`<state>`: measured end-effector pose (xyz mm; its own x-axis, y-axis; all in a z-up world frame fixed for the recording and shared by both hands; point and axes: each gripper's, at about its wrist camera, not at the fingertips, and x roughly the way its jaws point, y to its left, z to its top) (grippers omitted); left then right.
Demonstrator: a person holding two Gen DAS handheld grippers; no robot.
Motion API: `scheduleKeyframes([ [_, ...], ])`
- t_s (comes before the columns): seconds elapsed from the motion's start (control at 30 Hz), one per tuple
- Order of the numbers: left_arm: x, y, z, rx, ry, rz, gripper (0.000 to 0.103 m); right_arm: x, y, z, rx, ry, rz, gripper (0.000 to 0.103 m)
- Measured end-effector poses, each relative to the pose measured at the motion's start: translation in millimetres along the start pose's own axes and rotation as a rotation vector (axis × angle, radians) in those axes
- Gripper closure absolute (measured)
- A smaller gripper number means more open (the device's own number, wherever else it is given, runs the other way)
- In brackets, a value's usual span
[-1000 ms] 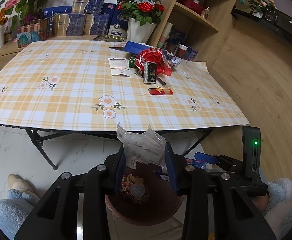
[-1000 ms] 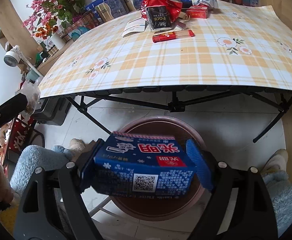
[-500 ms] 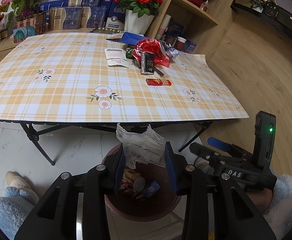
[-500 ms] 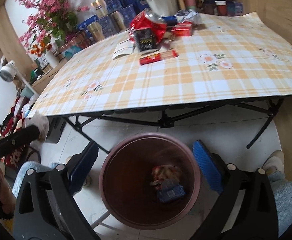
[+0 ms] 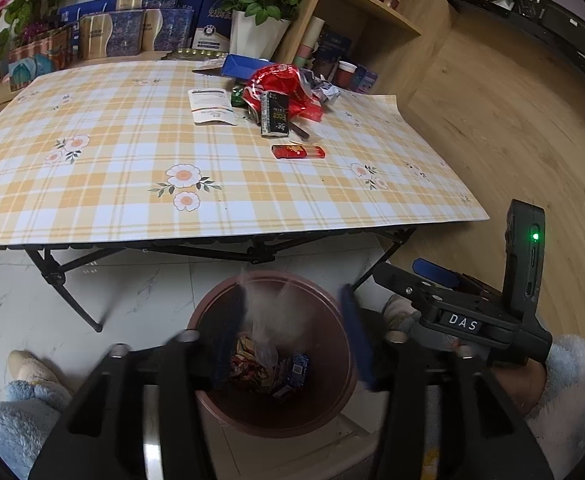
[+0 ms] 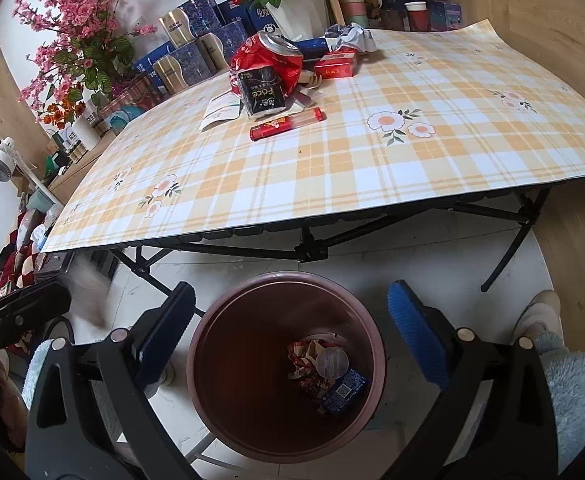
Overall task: Collect trash
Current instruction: 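Carry the wrapper and milk carton over the bin and open both tools, then move the right tool back toward the black snack packet on the table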
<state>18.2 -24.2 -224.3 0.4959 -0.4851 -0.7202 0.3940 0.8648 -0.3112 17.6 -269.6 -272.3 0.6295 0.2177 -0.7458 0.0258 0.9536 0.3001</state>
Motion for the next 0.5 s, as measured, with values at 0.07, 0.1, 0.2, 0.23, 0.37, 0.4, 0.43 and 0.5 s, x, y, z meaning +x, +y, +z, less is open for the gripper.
scheduleKeyframes([
  [0.07, -1, -3, 0, 0.012, -0.008, 0.008, 0.032, 0, 0, 0, 0.001, 0.001, -0.001, 0.007],
  [0.1, -2, -5, 0, 0.021, -0.012, 0.015, 0.029, 0, 0, 0, 0.001, 0.002, -0.001, 0.007],
  [0.2, -3, -6, 1, 0.026, -0.024, 0.044, 0.02, 1, 0, -1, 0.004, 0.006, 0.002, 0.006],
  [0.23, -4, -5, 1, 0.022, -0.029, 0.055, 0.016, 1, 0, -1, 0.004, 0.007, 0.003, 0.006],
  [0.37, -6, 1, 3, 0.0, -0.04, 0.103, 0.012, 3, 0, -1, 0.003, 0.015, -0.002, 0.006],
  [0.4, -6, 3, 3, -0.007, -0.043, 0.112, 0.011, 3, 0, -1, 0.002, 0.018, -0.006, 0.006],
  [0.43, -7, 5, 4, -0.013, -0.05, 0.123, 0.01, 4, 1, -1, 0.0, 0.021, -0.011, 0.006],
  [0.5, -10, 10, 7, -0.017, -0.07, 0.144, 0.01, 4, 1, 1, -0.009, 0.02, -0.032, 0.006],
])
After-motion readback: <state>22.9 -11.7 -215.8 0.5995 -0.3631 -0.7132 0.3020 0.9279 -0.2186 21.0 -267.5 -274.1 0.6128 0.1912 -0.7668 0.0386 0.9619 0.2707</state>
